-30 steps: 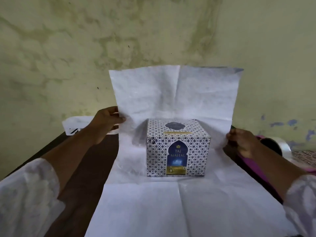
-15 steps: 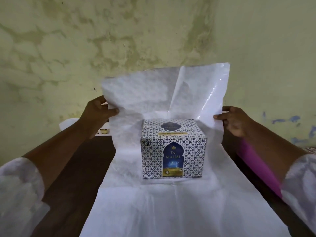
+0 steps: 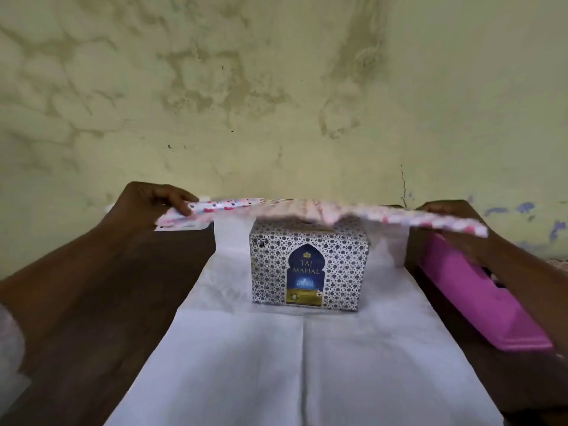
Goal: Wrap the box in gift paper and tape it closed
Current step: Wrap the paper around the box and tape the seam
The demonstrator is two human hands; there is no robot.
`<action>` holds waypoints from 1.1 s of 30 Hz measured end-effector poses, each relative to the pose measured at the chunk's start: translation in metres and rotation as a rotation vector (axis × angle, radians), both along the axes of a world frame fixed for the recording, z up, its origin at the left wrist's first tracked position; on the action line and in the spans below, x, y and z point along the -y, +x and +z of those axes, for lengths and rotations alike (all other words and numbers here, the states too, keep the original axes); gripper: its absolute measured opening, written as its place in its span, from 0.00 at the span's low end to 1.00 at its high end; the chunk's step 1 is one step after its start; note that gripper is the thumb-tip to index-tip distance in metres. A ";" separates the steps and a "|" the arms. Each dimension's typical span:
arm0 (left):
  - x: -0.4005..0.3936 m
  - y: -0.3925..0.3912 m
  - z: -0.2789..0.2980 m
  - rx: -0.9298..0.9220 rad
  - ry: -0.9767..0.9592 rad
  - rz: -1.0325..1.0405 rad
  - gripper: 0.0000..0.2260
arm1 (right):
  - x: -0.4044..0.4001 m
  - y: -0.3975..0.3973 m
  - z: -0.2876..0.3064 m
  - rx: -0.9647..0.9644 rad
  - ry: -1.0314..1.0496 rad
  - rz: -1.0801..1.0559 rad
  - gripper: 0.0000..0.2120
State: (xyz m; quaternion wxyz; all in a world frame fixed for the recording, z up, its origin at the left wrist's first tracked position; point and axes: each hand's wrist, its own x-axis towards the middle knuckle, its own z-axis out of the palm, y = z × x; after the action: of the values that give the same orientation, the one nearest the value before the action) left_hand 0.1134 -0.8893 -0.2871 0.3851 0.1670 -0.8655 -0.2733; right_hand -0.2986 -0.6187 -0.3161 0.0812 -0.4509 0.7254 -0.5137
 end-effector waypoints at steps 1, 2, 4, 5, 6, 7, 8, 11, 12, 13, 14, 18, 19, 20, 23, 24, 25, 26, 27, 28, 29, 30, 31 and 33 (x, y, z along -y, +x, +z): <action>-0.002 0.003 -0.003 0.014 0.001 -0.046 0.17 | -0.004 0.001 -0.002 -0.123 0.071 0.012 0.13; -0.001 0.004 -0.007 0.026 -0.015 -0.049 0.19 | -0.005 0.003 -0.003 -0.287 0.132 0.013 0.13; 0.005 0.000 -0.013 0.079 -0.052 0.024 0.24 | -0.005 0.007 -0.001 -0.586 0.199 0.014 0.15; 0.007 0.000 -0.015 0.091 -0.075 0.072 0.27 | -0.005 0.010 0.005 -0.669 0.233 0.017 0.16; 0.009 -0.001 -0.014 0.089 -0.083 0.109 0.27 | -0.006 0.013 0.014 -0.725 0.271 -0.009 0.17; 0.009 -0.001 -0.013 0.089 -0.093 0.125 0.27 | -0.005 0.017 0.028 -0.771 0.294 -0.055 0.18; 0.010 0.000 -0.012 0.085 -0.096 0.128 0.27 | -0.004 0.022 0.044 -0.810 0.279 -0.123 0.18; 0.010 0.002 -0.009 0.095 -0.079 0.134 0.27 | 0.003 0.056 0.098 -0.824 0.039 -0.239 0.15; 0.009 0.002 -0.009 0.105 -0.082 0.139 0.28 | 0.009 0.073 0.112 -0.835 -0.008 -0.221 0.12; 0.008 0.001 -0.008 0.117 -0.089 0.140 0.29 | 0.017 0.091 0.121 -0.865 0.003 -0.170 0.11; 0.008 0.000 -0.009 0.137 -0.097 0.152 0.30 | 0.028 0.109 0.124 -0.905 0.064 -0.094 0.11; -0.003 0.000 -0.005 0.196 -0.205 0.241 0.22 | 0.060 0.158 0.097 -0.886 0.524 0.134 0.26; -0.009 0.000 -0.001 0.182 -0.265 0.278 0.18 | 0.058 0.163 0.089 -0.834 0.532 0.137 0.27; -0.018 0.000 0.004 0.132 -0.299 0.310 0.18 | 0.051 0.168 0.082 -0.800 0.449 0.128 0.26; -0.064 -0.022 0.030 -0.040 -0.282 0.176 0.13 | 0.020 0.195 0.058 -0.812 -0.091 0.130 0.16; -0.080 -0.036 0.037 -0.021 -0.316 0.070 0.09 | 0.010 0.209 0.044 -0.857 -0.194 0.179 0.15; -0.093 -0.052 0.041 0.041 -0.364 -0.013 0.11 | 0.002 0.222 0.026 -0.907 -0.211 0.233 0.15; -0.102 -0.069 0.040 0.140 -0.413 -0.079 0.17 | -0.003 0.231 0.005 -0.949 -0.161 0.294 0.15; -0.108 -0.087 0.039 0.271 -0.474 -0.117 0.23 | -0.004 0.233 -0.015 -0.943 -0.071 0.351 0.16; -0.112 -0.103 0.033 0.418 -0.526 -0.132 0.27 | -0.004 0.233 -0.031 -0.885 0.052 0.394 0.18; -0.114 -0.117 0.027 0.551 -0.568 -0.129 0.31 | -0.002 0.229 -0.043 -0.806 0.175 0.422 0.20; -0.115 -0.128 0.019 0.654 -0.615 -0.109 0.33 | 0.000 0.223 -0.054 -0.749 0.287 0.445 0.23; -0.115 -0.136 0.009 0.720 -0.658 -0.087 0.34 | 0.001 0.219 -0.064 -0.726 0.374 0.475 0.27; -0.110 -0.142 -0.009 0.758 -0.720 -0.056 0.36 | 0.003 0.218 -0.081 -0.746 0.504 0.512 0.33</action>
State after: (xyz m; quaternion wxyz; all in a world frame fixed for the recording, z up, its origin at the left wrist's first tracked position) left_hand -0.0291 -0.7794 -0.2958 0.0703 0.0879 -0.9874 0.1112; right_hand -0.0803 -0.6218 -0.3975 0.0461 -0.7330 0.6725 -0.0909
